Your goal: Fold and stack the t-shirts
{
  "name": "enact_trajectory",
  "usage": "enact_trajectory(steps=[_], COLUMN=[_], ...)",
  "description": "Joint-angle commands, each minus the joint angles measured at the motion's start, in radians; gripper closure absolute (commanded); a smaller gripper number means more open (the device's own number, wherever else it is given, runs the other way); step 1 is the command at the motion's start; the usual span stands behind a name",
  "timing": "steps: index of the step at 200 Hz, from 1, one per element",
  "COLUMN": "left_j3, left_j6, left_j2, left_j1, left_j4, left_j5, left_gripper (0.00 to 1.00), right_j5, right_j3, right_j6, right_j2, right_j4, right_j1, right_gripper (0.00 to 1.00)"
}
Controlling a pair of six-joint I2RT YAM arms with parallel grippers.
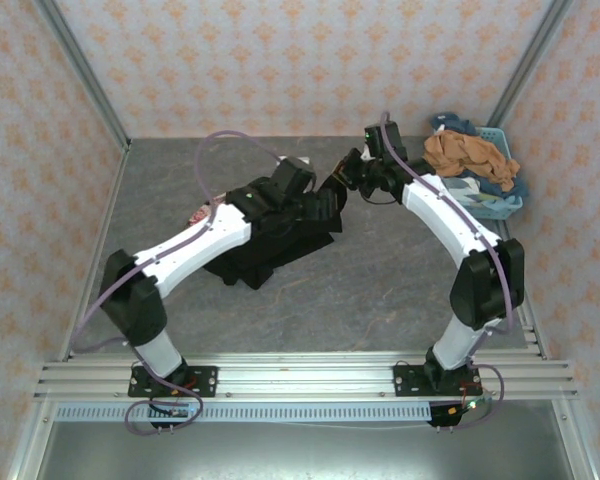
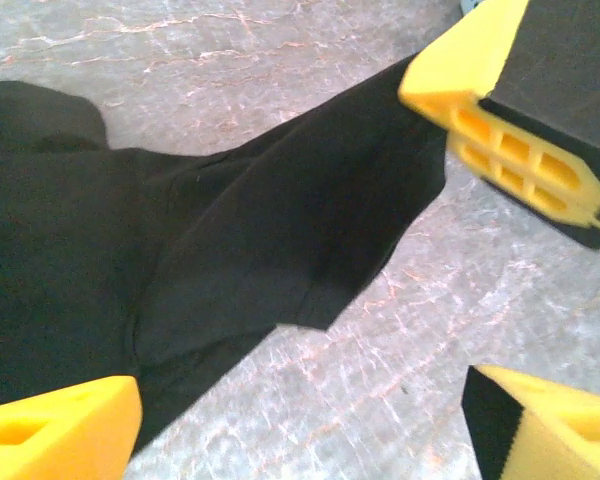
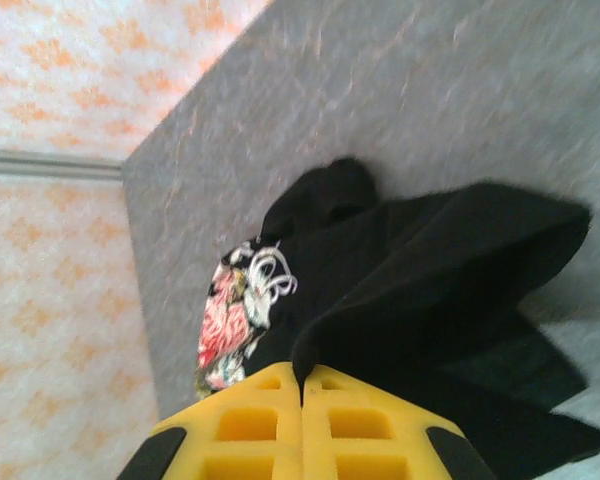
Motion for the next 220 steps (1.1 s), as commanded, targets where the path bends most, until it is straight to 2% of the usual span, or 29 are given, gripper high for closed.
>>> enact_trajectory(steps=[1,15,33,44,59,69,77,86,99,104,108,126,133,141,169,190,220], left_j3=[-0.028,-0.039,-0.028,0.010,0.067,0.084,0.094,0.113,0.135,0.138,0.138,0.154,0.170,0.187,0.246,0.345,0.454], left_j6=[0.115,0.147,0.192,0.206,0.217,0.225,0.231,0.230,0.226,0.226,0.226,0.221,0.209,0.187,0.079,0.018,-0.027], left_j2=[0.041,0.065,0.096,0.132,0.176,0.195,0.201,0.201,0.225,0.219,0.214,0.166,0.152,0.134,0.067,0.038,-0.008], left_j1=[-0.002,0.000,-0.002,-0.003,-0.003,-0.001,0.003,0.007,0.012,0.013,0.013,0.019,0.025,0.039,0.127,0.199,0.312], left_j4=[0.129,0.180,0.245,0.223,0.172,0.174,0.179,0.170,0.150,0.145,0.140,0.083,0.044,0.002,-0.098,-0.183,-0.279], left_j5=[-0.113,-0.142,-0.093,-0.100,-0.168,-0.185,-0.184,-0.185,-0.190,-0.197,-0.204,-0.223,-0.232,-0.235,-0.182,-0.160,-0.131], left_gripper=[0.12,0.12,0.12,0.13,0.14,0.18,0.28,0.44,0.76,0.91,1.00,1.00,1.00,1.00,1.00,1.00,1.00], right_j5=[-0.142,-0.187,-0.218,-0.235,-0.238,-0.242,-0.246,-0.243,-0.211,-0.194,-0.182,-0.083,-0.040,0.001,0.123,0.095,0.088], right_j3=[0.010,0.011,-0.004,-0.019,-0.008,-0.003,-0.005,-0.005,0.009,0.011,0.011,-0.004,-0.011,-0.015,-0.091,-0.255,-0.355], right_j6=[0.089,0.123,0.160,0.181,0.180,0.182,0.188,0.189,0.171,0.163,0.158,0.151,0.150,0.145,0.136,0.166,0.161], right_j2=[-0.016,-0.008,-0.004,-0.012,-0.014,-0.014,-0.019,-0.023,-0.031,-0.036,-0.043,-0.107,-0.137,-0.164,-0.235,-0.250,-0.167], right_j4=[0.030,0.004,-0.014,0.011,-0.013,-0.028,-0.028,-0.035,-0.082,-0.096,-0.099,-0.097,-0.090,-0.099,-0.180,-0.127,-0.067], right_j1=[-0.005,-0.006,-0.006,-0.007,-0.007,-0.008,-0.009,-0.009,-0.021,-0.029,-0.037,-0.084,-0.105,-0.129,-0.169,-0.161,-0.059], right_gripper=[1.00,1.00,1.00,1.00,1.00,1.00,1.00,1.00,1.00,1.00,0.95,0.54,0.43,0.36,0.30,0.30,0.31])
